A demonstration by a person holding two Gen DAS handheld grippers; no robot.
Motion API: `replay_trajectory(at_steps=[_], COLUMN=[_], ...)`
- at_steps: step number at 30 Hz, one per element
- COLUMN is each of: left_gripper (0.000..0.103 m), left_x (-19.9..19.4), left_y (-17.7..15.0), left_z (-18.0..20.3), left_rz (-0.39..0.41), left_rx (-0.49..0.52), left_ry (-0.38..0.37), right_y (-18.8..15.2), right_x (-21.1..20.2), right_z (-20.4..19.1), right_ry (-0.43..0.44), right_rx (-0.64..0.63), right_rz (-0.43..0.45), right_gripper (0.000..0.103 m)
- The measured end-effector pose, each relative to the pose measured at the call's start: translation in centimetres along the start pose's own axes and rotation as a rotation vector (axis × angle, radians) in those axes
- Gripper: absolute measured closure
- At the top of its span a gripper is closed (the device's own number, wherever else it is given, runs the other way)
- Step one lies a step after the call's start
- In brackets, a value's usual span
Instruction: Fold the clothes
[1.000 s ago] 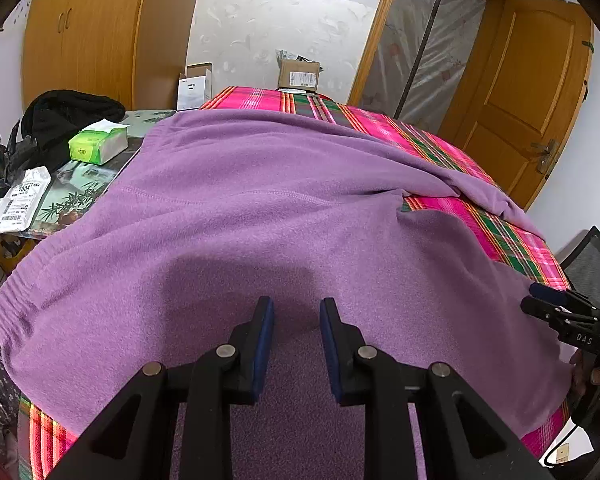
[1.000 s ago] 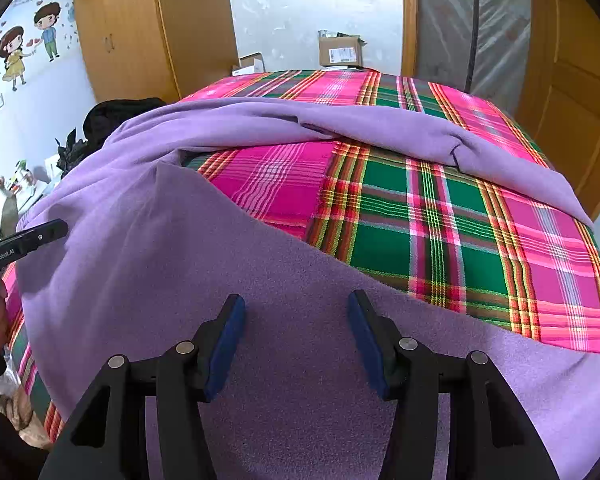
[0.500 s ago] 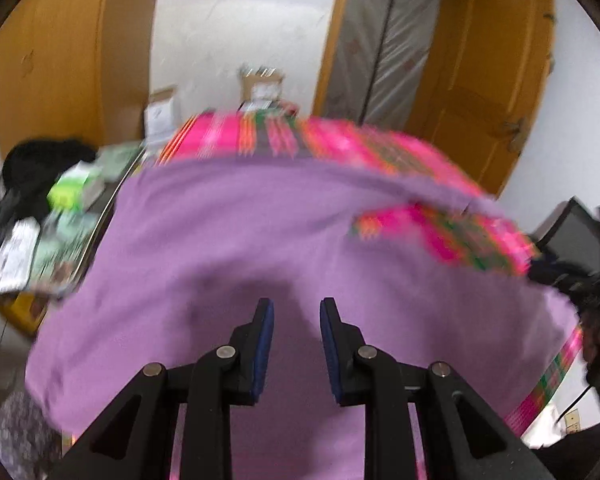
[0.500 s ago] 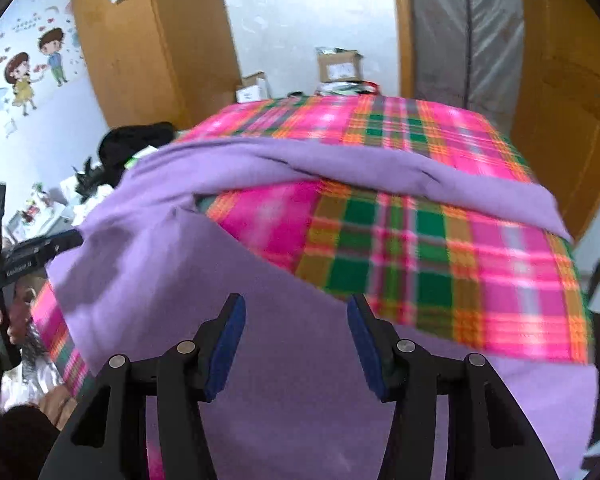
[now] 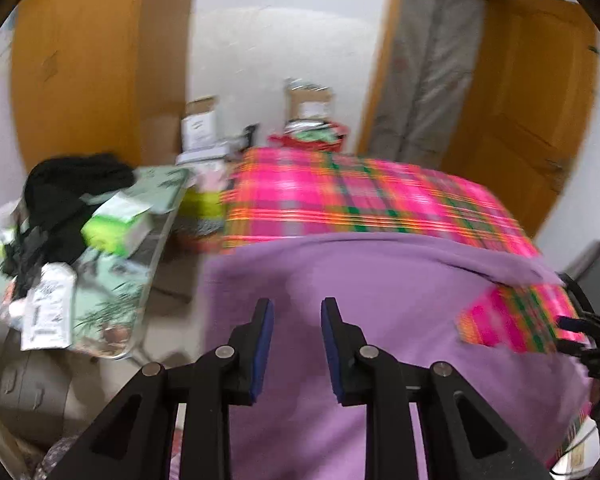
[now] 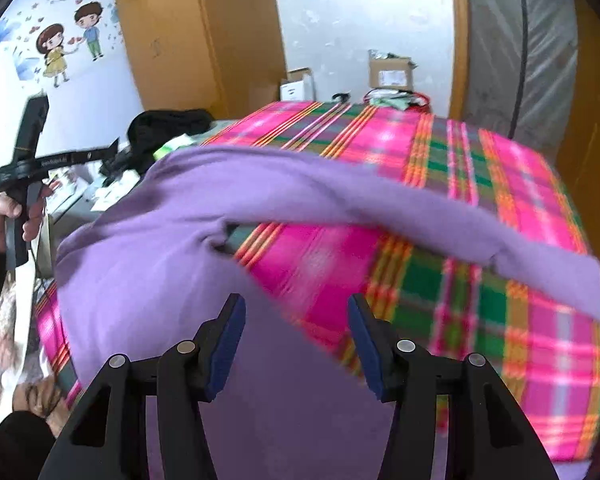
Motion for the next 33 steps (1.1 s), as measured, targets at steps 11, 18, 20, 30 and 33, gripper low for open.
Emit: replay_trajectory(at_steps=[11, 18, 20, 30, 33], left_gripper=[0.077, 0.077, 0.077, 0.077, 0.077], left_x=[0.9, 0.6, 1.0, 3.5, 4.2], left_y=[0.6, -3.4, -4.8, -9.5, -10.3], left_z=[4.3, 12.6, 13.8, 16.5, 16.6], left_rz=[-0.011, -0.034, -0.055, -0.151, -0.159], left_rx=[0.002, 0.059, 0.077, 0.074, 0.076], left_ry=[-0.091, -0.219, -0.230, -0.234, -0.214], right_y=[6.4, 6.2, 5.8, 4.7, 5.8], right_x=[1.0, 5.4, 6.4, 8.5, 7.9], right_z=[12.0, 20.3, 21.6, 20.7, 20.0], right_ry=[-0.089, -0.096, -0.066, 0.096, 0.082], right_rx=[0.035, 0.021, 0.041, -0.014, -0.062], right_rz=[0.011, -0.143, -0.168, -0.245, -0.226], right_gripper=[0.048, 0.048, 0.048, 0.082, 0.096])
Point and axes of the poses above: each gripper's, at about its wrist camera, not at the fingertips, and x roughly the way its jaws point, z to its right, y to its top, the point moved 10 cm from there along x, roughly the way its jaws point, and after that the axes turned 7 degrees about y, right-handed, at the moved point
